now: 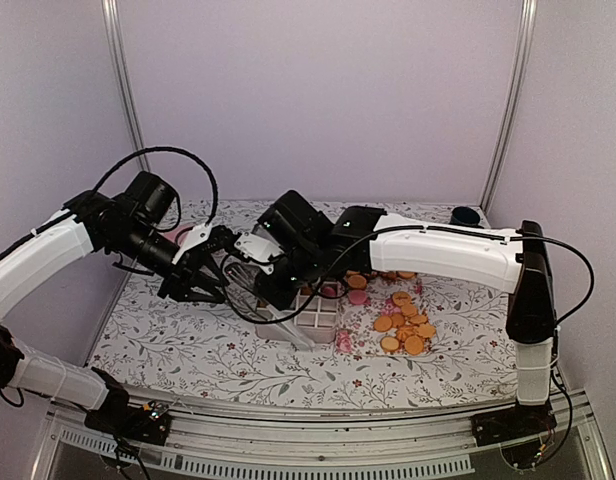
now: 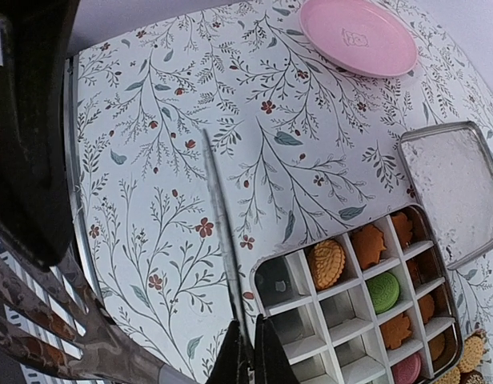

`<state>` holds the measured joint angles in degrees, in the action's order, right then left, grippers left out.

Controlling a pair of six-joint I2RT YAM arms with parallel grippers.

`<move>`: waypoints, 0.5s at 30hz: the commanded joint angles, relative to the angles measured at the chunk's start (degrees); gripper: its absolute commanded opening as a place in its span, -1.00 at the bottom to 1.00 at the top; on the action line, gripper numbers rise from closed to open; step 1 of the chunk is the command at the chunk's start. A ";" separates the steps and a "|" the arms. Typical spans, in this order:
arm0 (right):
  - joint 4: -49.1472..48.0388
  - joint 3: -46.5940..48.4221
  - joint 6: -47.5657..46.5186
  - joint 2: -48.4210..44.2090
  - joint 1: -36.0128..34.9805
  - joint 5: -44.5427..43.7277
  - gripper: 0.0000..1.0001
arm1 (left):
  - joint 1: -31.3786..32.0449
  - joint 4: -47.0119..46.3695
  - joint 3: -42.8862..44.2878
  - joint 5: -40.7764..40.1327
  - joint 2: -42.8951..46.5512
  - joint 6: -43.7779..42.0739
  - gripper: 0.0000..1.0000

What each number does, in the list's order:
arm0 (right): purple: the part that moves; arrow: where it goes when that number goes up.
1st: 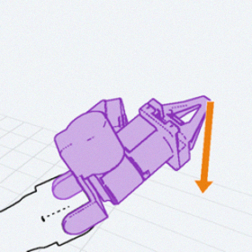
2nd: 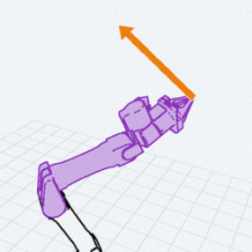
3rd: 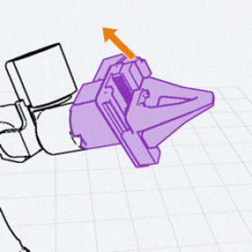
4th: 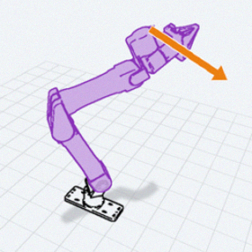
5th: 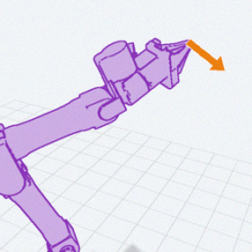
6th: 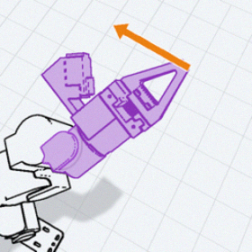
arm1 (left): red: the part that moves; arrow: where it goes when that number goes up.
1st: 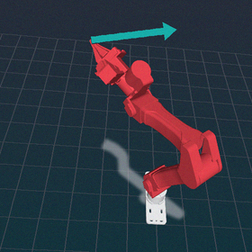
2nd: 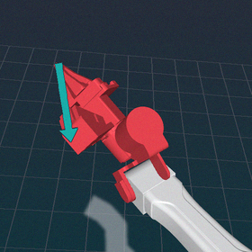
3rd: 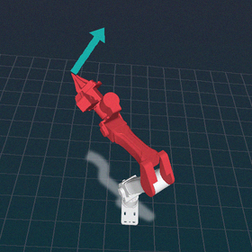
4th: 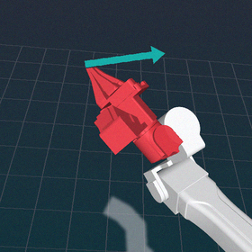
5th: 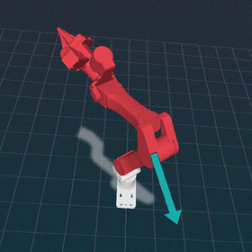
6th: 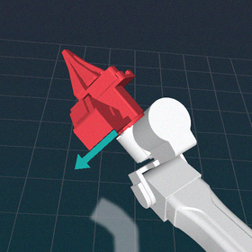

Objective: Pack the cookies
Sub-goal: Pass from the right arm to the left

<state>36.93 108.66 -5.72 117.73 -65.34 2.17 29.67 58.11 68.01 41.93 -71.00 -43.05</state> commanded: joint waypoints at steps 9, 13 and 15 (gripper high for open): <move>-1.82 5.31 0.30 2.31 -0.77 1.09 -1.00 | 1.18 0.93 -2.68 1.40 -0.05 -1.00 -0.97; -3.76 3.86 0.42 0.31 -0.77 0.20 -1.00 | 1.18 1.17 -2.62 1.44 -0.72 -0.66 -1.00; -5.62 2.20 0.61 -1.47 -0.84 -1.22 -0.81 | 1.14 0.47 -2.26 1.76 -0.89 0.38 -1.00</move>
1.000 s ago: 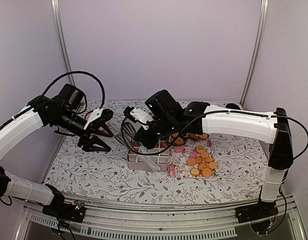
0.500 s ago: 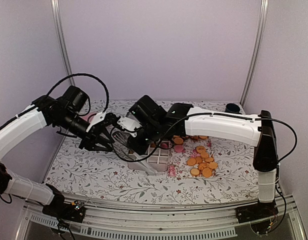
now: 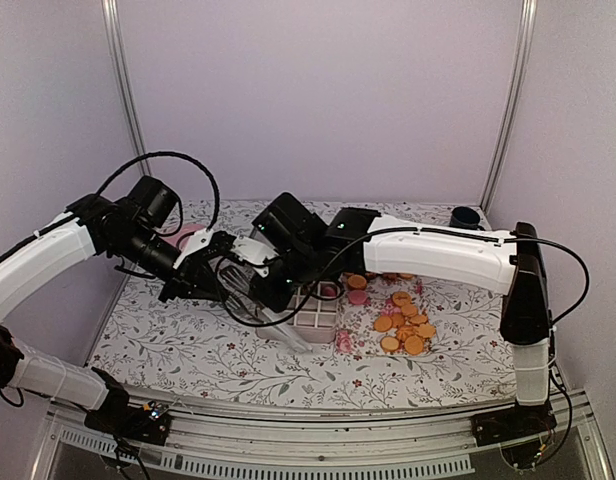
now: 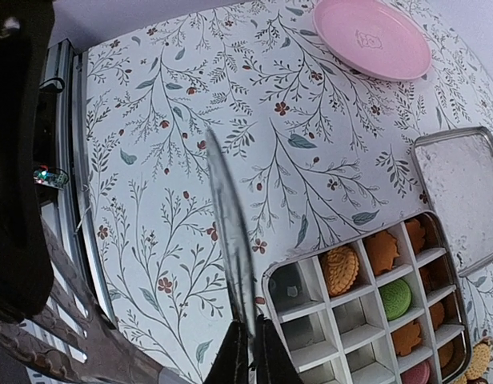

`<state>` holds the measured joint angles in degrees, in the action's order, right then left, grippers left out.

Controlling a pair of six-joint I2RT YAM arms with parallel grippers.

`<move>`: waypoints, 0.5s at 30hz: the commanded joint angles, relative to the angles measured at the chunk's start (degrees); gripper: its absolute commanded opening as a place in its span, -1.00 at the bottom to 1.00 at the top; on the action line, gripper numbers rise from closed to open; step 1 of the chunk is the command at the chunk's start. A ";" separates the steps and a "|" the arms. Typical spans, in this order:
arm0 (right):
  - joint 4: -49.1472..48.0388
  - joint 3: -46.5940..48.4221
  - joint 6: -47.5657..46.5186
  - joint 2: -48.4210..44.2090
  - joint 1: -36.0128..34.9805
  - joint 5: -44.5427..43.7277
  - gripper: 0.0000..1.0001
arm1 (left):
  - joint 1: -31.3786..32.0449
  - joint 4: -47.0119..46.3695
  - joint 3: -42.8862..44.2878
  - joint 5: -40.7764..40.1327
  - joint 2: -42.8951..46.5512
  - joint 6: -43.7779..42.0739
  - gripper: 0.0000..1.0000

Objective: Pack the cookies
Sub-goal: Pass from the right arm to the left

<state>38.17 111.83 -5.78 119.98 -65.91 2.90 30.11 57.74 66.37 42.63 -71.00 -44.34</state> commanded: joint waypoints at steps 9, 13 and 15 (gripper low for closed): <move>-38.91 -26.66 11.62 -27.65 5.72 -4.95 1.00 | -7.83 -18.95 1.11 13.54 2.31 21.55 -1.00; -60.51 -45.17 22.35 -39.71 13.62 1.92 0.98 | -11.96 -33.08 0.38 19.81 2.37 37.98 -1.00; -70.00 -53.68 30.38 -43.40 17.12 5.13 0.98 | -12.79 -44.17 -1.45 21.52 2.53 49.52 -1.00</move>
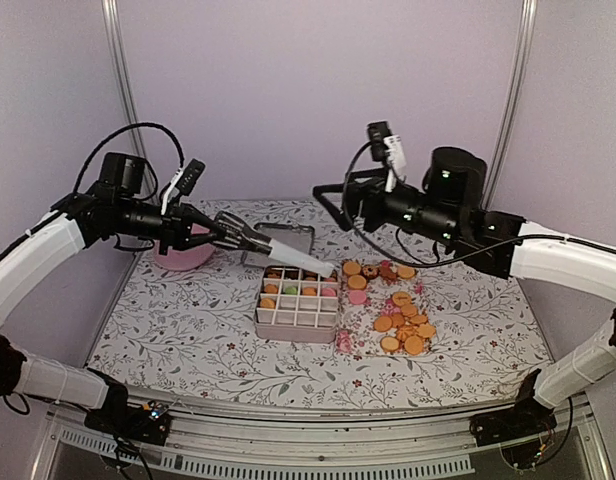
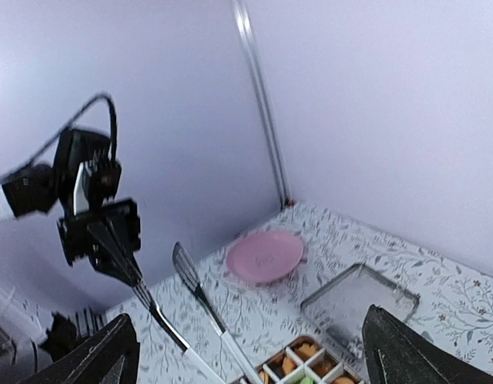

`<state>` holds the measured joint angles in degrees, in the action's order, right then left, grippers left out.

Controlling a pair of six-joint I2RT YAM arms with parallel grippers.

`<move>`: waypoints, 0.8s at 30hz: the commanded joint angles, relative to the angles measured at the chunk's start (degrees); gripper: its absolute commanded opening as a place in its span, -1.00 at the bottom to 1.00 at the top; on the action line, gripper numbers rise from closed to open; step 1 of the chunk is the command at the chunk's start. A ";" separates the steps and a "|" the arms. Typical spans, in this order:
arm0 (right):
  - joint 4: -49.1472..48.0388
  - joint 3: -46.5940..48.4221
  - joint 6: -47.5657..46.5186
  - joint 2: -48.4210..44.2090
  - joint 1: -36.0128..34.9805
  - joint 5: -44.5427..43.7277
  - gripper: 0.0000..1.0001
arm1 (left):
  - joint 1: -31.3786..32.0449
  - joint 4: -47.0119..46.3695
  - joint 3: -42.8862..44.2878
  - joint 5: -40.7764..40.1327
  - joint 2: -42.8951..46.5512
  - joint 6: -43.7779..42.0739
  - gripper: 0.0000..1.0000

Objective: Pack the cookies
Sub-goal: Pass from the right arm to the left, then pass from the left arm to the right

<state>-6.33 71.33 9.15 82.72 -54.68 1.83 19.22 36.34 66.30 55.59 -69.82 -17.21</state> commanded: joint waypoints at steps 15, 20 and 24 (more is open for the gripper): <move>-57.61 -22.64 36.29 3.52 6.96 6.51 0.98 | -3.83 -68.49 -7.48 2.67 -2.87 63.55 -1.00; -58.63 -13.99 36.17 12.12 5.61 10.15 0.98 | -4.36 -69.89 -8.56 1.49 -2.51 64.24 -1.00; -59.55 -6.50 37.46 18.52 5.27 12.43 0.94 | -4.47 -71.18 -8.64 1.10 -2.63 65.37 -1.00</move>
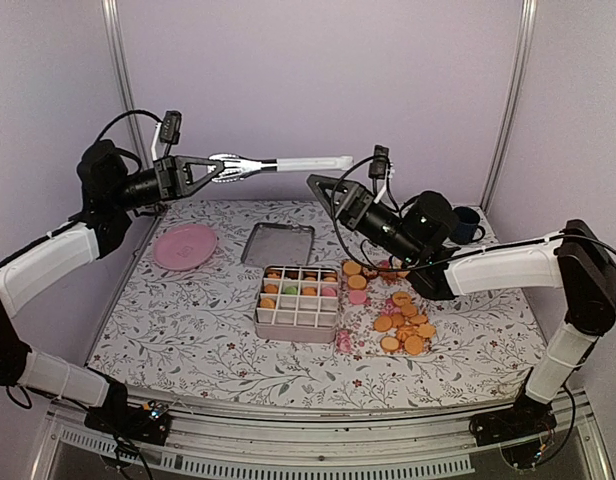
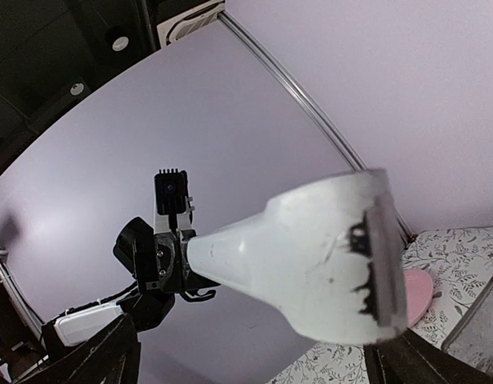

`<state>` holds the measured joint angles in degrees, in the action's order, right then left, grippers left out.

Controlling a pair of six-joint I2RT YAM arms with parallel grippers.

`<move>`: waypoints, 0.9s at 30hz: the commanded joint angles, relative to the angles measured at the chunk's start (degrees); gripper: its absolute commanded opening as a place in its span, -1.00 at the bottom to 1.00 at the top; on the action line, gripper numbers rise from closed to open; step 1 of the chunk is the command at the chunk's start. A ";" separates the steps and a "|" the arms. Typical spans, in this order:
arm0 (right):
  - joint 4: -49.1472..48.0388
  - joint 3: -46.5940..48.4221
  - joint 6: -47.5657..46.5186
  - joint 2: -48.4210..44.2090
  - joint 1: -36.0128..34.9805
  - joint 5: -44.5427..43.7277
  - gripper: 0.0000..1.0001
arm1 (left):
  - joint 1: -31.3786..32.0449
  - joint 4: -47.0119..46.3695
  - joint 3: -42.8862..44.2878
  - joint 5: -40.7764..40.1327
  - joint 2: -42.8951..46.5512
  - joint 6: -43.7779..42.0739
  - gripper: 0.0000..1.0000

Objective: Pack the cookies
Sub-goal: Pass from the left arm to the right

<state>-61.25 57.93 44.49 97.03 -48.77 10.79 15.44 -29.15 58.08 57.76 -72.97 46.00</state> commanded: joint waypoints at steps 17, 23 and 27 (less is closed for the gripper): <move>-7.39 20.96 5.68 17.70 -0.89 6.29 0.46 | -0.84 -6.32 -2.87 -0.30 0.68 3.22 -1.00; -7.56 22.18 7.69 19.40 -0.93 8.63 0.14 | -0.97 -6.09 -3.34 -0.33 0.54 2.93 -1.00; -7.38 22.27 7.77 19.29 -1.02 9.07 0.09 | -1.00 -5.52 -3.67 -0.23 0.60 2.59 -1.00</move>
<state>-67.09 78.59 50.11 115.66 -49.08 16.45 14.50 -32.25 55.16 56.18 -72.99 48.71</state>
